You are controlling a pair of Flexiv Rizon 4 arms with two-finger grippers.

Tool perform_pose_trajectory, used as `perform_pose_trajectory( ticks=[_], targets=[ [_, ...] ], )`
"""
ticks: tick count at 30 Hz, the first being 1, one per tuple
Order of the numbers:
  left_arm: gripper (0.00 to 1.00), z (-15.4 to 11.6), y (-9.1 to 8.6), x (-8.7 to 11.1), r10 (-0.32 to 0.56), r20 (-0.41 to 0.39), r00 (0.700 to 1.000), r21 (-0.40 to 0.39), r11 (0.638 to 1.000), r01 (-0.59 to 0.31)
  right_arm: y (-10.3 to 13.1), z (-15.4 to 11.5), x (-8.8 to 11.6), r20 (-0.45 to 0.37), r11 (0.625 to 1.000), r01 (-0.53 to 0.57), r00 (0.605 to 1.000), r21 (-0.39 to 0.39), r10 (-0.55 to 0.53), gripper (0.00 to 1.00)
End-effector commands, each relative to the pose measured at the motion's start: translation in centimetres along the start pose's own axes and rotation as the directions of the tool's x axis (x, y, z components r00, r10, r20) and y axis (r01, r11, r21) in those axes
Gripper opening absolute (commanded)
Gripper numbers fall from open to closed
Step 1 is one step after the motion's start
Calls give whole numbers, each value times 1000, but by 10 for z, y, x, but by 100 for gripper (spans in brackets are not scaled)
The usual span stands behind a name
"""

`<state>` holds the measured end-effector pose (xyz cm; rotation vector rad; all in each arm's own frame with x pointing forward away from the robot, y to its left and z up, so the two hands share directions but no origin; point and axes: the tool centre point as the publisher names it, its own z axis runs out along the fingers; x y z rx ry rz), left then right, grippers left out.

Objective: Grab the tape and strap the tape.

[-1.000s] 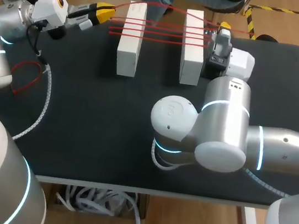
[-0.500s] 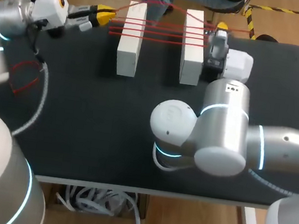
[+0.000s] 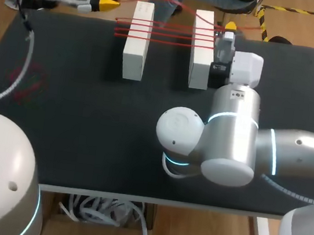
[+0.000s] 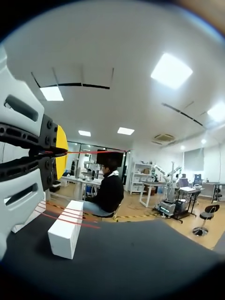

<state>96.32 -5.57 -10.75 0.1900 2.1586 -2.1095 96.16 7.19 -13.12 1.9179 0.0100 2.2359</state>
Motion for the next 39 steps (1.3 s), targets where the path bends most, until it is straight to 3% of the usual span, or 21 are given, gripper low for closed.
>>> perform_pose_trajectory(
  ticks=[1, 7, 11, 12, 15, 16, 18, 19, 20, 22, 23, 27, 28, 30, 31, 32, 34, 35, 36, 38, 39],
  targets=[
    [0, -2, -8, -1, -4, -6, 1000, -118, 993, 4, 1, 5, -1, -20, 999, 36, 999, 2, -35, 0],
    [0, 0, -10, -2, -7, -10, 1000, -254, 967, 4, 1, 7, -2, -36, 998, 64, 997, 11, -63, 0],
    [0, 4, -10, -4, -13, -49, 999, -369, 929, -6, -3, 7, -2, -39, 998, 46, 998, 36, -44, 0],
    [0, 5, -11, -4, -11, -44, 999, -363, 932, -5, -3, 6, -2, -42, 998, 46, 998, 38, -44, 0],
    [0, 7, -12, -5, -16, -66, 998, -451, 892, -15, -3, 6, -2, -42, 998, 46, 998, 38, -44, 0],
    [0, 8, -12, -6, -25, -88, 996, -520, 854, -25, -3, 6, -2, -42, 998, 46, 998, 38, -44, 0],
    [0, 8, -14, -7, -20, -64, 998, -530, 848, -17, -3, 6, -2, -42, 998, 46, 998, 38, -44, 0],
    [0, 9, -14, -7, -22, -86, 996, -575, 817, -32, -3, 6, -2, -42, 998, 46, 998, 38, -44, 0],
    [0, 10, -14, -7, -13, -59, 998, -554, 833, -22, -3, 6, -2, -42, 998, 46, 998, 38, -44, 0],
    [0, 10, -15, -7, -10, -81, 997, -618, 785, -42, -3, 6, -2, -42, 998, 46, 998, 38, -44, 0],
    [0, 11, -15, -7, -4, -58, 998, -608, 793, -31, -3, 6, -2, -42, 998, 46, 998, 38, -44, 0],
    [0, 12, -15, -6, 6, -58, 998, -684, 728, -44, -3, 6, -2, -42, 998, 46, 998, 38, -44, 0],
    [0, 13, -14, -5, 8, -40, 999, -672, 740, -32, -3, 6, -2, -42, 998, 46, 998, 38, -44, 0],
    [0, 12, -14, -5, 6, -47, 999, -703, 711, -38, -3, 6, -2, -42, 998, 46, 998, 38, -44, 0],
    [0, 12, -14, -5, 9, -38, 999, -694, 719, -33, -3, 6, -2, -42, 998, 46, 998, 38, -44, 0],
    [0, 11, -15, -5, 11, -43, 999, -720, 693, -38, -3, 6, -2, -42, 998, 46, 998, 38, -44, 0],
    [0, 11, -14, -4, 9, -31, 999, -717, 696, -29, -3, 6, -2, -42, 998, 46, 998, 38, -44, 0],
    [0, 10, -15, -4, 9, -47, 999, -744, 667, -40, -3, 6, -2, -42, 998, 46, 998, 38, -44, 0],
    [0, 9, -15, -3, 10, -38, 999, -734, 678, -35, -3, 6, -2, -42, 998, 46, 998, 38, -44, 0],
    [0, 8, -16, -1, 8, -51, 999, -757, 652, -44, -3, 6, -2, -42, 998, 46, 998, 38, -44, 0],
    [0, 9, -16, 0, 8, -48, 999, -751, 660, -41, -3, 6, -2, -42, 998, 46, 998, 38, -44, 0]
  ],
)
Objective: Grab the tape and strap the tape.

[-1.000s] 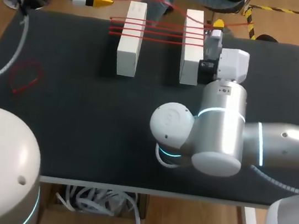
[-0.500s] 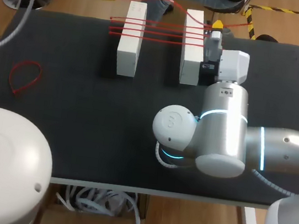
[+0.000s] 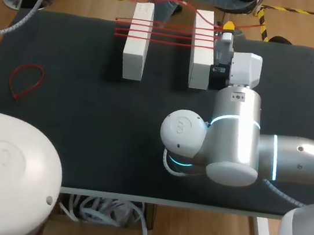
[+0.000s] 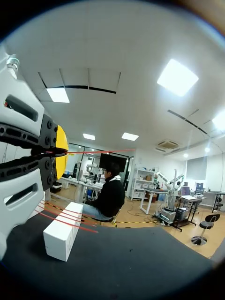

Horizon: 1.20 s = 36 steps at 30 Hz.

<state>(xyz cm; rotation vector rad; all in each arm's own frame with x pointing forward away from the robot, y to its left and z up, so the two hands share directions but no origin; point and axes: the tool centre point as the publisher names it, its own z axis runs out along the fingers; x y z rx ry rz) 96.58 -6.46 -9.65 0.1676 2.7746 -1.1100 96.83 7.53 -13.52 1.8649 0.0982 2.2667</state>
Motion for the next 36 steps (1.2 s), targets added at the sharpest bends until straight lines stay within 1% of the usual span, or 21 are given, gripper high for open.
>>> perform_pose_trajectory(
  ticks=[1, 3, 4, 6, 7, 9, 10, 11, 16, 20, 36],
  targets=[
    [0, -4, -6, 5, 6, -11, 1000, -80, 997, -6, 2, 1, 2, 5, 1000, 2, 1000, 3, -2, 0],
    [0, -4, -6, 7, -1, -11, 1000, -59, 998, 1, 2, 1, 2, 5, 1000, 2, 1000, 3, -2, 0],
    [0, -5, -7, 8, 0, -22, 1000, -73, 997, -2, 2, 1, 2, 5, 1000, 2, 1000, 3, -2, 0],
    [0, -5, -7, 9, -7, -22, 1000, -62, 998, 6, 2, 1, 2, 5, 1000, 2, 1000, 3, -2, 0],
    [0, -4, -8, 10, -10, -31, 999, -78, 997, 7, 2, 1, 2, 5, 1000, 2, 1000, 3, -2, 0],
    [0, -5, -8, 12, -15, -35, 999, -76, 997, 12, 2, 1, 2, 5, 1000, 2, 1000, 3, -2, 0],
    [0, -5, -9, 13, -12, -42, 999, -92, 996, 9, 2, 1, 2, 5, 1000, 2, 1000, 3, -2, 0],
    [0, -5, -10, 14, -24, -34, 999, -77, 997, 21, 2, 1, 2, 5, 1000, 2, 1000, 3, -2, 0],
    [0, -7, -11, 16, -29, -37, 999, -98, 995, 25, 2, 1, 2, 5, 1000, 2, 1000, 3, -2, 0],
    [0, -7, -13, 16, -36, -42, 998, -115, 993, 31, 2, 1, 2, 5, 1000, 2, 1000, 3, -2, 0],
    [0, -7, -13, 16, -36, -42, 998, -115, 993, 31, 2, 1, 2, 5, 1000, 2, 1000, 3, -2, 0]
  ],
)
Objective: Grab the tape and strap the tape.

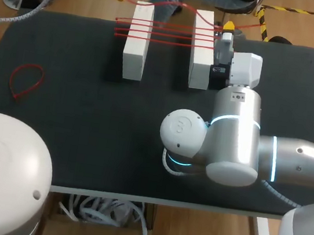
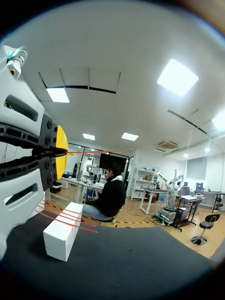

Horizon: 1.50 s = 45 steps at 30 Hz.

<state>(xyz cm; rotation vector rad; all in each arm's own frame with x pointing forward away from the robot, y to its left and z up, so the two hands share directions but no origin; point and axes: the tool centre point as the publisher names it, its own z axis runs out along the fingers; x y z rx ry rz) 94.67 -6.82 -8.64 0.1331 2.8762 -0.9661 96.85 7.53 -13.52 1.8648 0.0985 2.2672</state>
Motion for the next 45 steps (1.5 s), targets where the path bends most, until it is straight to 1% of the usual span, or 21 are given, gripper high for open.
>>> perform_pose_trajectory(
  ticks=[1, 10, 11, 13, 14, 16, 17, 19, 20, 22, 24, 26, 27, 29, 33, 37, 38, 39, 40, 41, 45],
  targets=[
    [0, 0, 0, -1, 0, -3, 1000, -3, 1000, 0, 2, 0, 2, 5, 1000, 2, 1000, 3, -2, 0],
    [0, 0, 0, -1, 0, -3, 1000, -3, 1000, 0, 2, 0, 2, 5, 1000, 2, 1000, 3, -2, 0],
    [0, 0, 0, -1, 0, -3, 1000, -3, 1000, 0, 4, 1, 6, -5, 999, 49, 999, 8, -49, 0],
    [0, 0, 0, -1, 0, -3, 1000, -3, 1000, 0, 11, 3, 14, -4, 996, 93, 996, -10, -93, 0],
    [0, 0, 0, -1, 0, -3, 1000, -3, 1000, 0, 15, 4, 17, -4, 988, 151, 988, -2, -151, 0],
    [0, 0, 0, -1, 0, -3, 1000, -3, 1000, 0, 22, 6, 26, -3, 975, 222, 975, 1, -222, 0],
    [0, 0, 0, -1, 0, -3, 1000, -3, 1000, 0, 24, 7, 32, -3, 960, 279, 960, 8, -279, 0],
    [0, 0, 0, -1, 0, -3, 1000, -3, 1000, 0, 30, 10, 41, -17, 938, 348, 938, 8, -347, 0],
    [0, 0, 0, -1, 0, -3, 1000, -3, 1000, 0, 32, 11, 46, -24, 914, 406, 914, 10, -406, 0],
    [0, 0, 0, -1, 0, -3, 1000, -3, 1000, 0, 36, 14, 55, -41, 888, 460, 887, 13, -459, 0],
    [0, 0, 0, -1, 0, -3, 1000, -3, 1000, 0, 37, 17, 64, -64, 853, 522, 852, 14, -520, 0],
    [0, 0, 0, -1, 0, -3, 1000, -3, 1000, 0, 38, 20, 73, -84, 825, 564, 823, 13, -562, 0],
    [0, 0, 0, -1, 0, -3, 1000, -3, 1000, 0, 37, 21, 78, -98, 805, 593, 802, 13, -589, 0],
    [0, 0, 0, -1, 0, -3, 1000, -3, 1000, 0, 36, 23, 83, -116, 777, 629, 773, 13, -624, 0],
    [0, 0, 0, -1, 0, -3, 1000, -3, 1000, 0, 27, 24, 99, -172, 689, 725, 681, 19, -712, 0],
    [0, 0, 0, -1, 0, -3, 1000, -3, 1000, 0, 18, 22, 111, -239, 598, 801, 586, 26, -774, 0],
    [0, 0, 0, -1, 0, -3, 1000, -3, 1000, 0, 14, 22, 113, -251, 568, 822, 558, 36, -791, 0],
    [0, 0, 0, -1, 0, -3, 1000, -3, 1000, 0, 11, 21, 116, -264, 553, 832, 541, 34, -798, 0],
    [0, 0, 0, -1, 0, -3, 1000, -3, 1000, 0, 8, 21, 118, -280, 519, 853, 510, 45, -813, 0],
    [0, 0, 0, -1, 0, -3, 1000, -3, 1000, 0, 4, 20, 119, -294, 488, 872, 477, 39, -828, 0],
    [0, 0, 0, -1, 0, -3, 1000, -3, 1000, 0, 4, 20, 119, -294, 488, 872, 477, 39, -828, 0]
  ],
)
